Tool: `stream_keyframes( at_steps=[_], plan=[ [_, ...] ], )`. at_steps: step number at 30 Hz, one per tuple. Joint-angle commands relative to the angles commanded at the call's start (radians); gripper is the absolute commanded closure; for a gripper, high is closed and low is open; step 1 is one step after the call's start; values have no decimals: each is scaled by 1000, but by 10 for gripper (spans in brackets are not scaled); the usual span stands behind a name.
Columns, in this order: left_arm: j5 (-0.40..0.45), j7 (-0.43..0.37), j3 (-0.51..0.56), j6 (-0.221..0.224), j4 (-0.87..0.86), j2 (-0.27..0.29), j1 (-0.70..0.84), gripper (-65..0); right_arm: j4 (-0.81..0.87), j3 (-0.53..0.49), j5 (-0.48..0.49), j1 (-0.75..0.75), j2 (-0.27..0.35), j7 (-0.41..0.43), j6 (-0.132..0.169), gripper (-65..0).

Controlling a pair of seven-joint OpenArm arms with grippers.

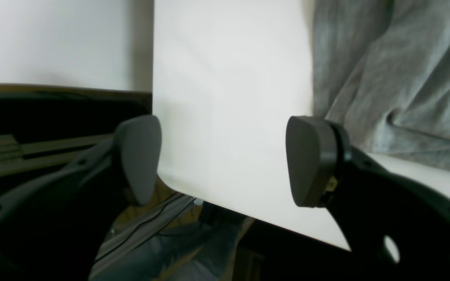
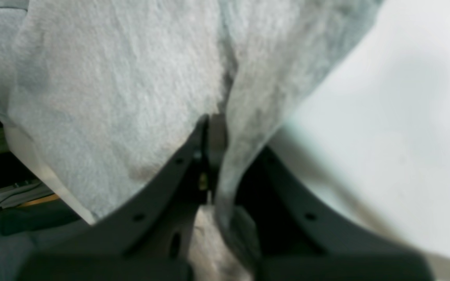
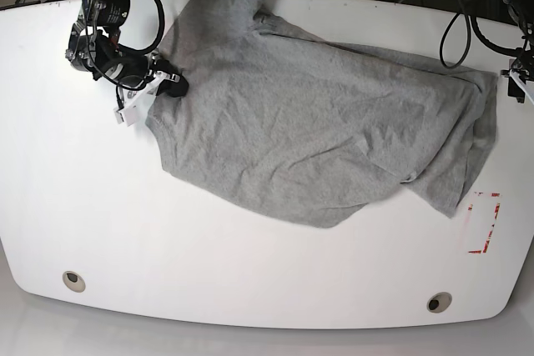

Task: Layout the t-shirt on the table in an organized manner, then fold the t-shirt properly
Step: 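Drag the shirt side edge with the left gripper away from the right gripper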

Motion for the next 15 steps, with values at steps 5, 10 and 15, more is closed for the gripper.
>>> stream_keyframes(
  at_steps=[5,10,15],
  plan=[
    [2,-112,61,0,-32,32,51,-467,0,0,0,0,0,0,0,0],
    [2,-193,138,0,-91,37,98,-467,0,0,-2,0,0,0,0,0],
    [3,-288,173,0,-155,41,135,-462,0,0,-2,0,17,0,0,-1]
  ],
)
